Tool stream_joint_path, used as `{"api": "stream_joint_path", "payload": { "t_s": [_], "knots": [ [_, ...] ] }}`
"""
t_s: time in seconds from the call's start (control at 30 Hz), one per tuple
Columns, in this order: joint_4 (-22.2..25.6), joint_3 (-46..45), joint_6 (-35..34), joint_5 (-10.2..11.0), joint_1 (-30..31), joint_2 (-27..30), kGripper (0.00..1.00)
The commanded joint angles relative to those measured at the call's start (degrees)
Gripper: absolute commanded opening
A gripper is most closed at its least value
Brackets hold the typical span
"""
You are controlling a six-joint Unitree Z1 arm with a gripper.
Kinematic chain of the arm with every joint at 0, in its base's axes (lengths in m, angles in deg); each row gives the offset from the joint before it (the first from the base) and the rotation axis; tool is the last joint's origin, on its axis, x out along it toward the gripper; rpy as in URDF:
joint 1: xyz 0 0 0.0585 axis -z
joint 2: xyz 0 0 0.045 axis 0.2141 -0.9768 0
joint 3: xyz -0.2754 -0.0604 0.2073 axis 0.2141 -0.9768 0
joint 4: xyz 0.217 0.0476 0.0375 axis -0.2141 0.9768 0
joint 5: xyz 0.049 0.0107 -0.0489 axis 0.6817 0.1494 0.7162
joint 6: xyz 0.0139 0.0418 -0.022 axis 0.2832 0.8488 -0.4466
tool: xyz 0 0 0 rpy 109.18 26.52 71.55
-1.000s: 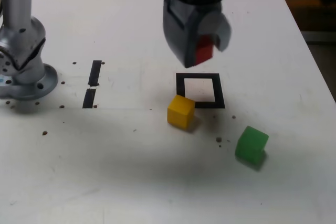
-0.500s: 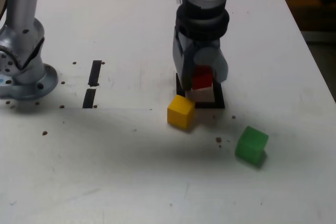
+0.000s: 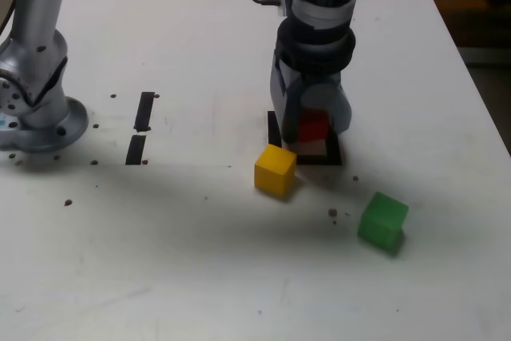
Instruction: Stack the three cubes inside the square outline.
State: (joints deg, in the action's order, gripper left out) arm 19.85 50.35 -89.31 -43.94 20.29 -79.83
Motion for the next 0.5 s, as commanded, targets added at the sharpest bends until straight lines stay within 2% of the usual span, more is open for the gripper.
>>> {"api": "stream_joint_path", "payload": {
  "t_s": [0.0,0.3,0.37,0.47],
  "knots": [
    [-0.2,0.1,0.0,0.1,0.0,-0.5,0.14],
    [-0.1,-0.4,0.2,-0.6,0.0,-1.4,0.26],
    [0.0,-0.5,0.4,-0.8,0.0,-1.6,0.34],
    [0.4,-1.0,0.3,-1.0,0.0,-1.6,0.56]
  ]
}}
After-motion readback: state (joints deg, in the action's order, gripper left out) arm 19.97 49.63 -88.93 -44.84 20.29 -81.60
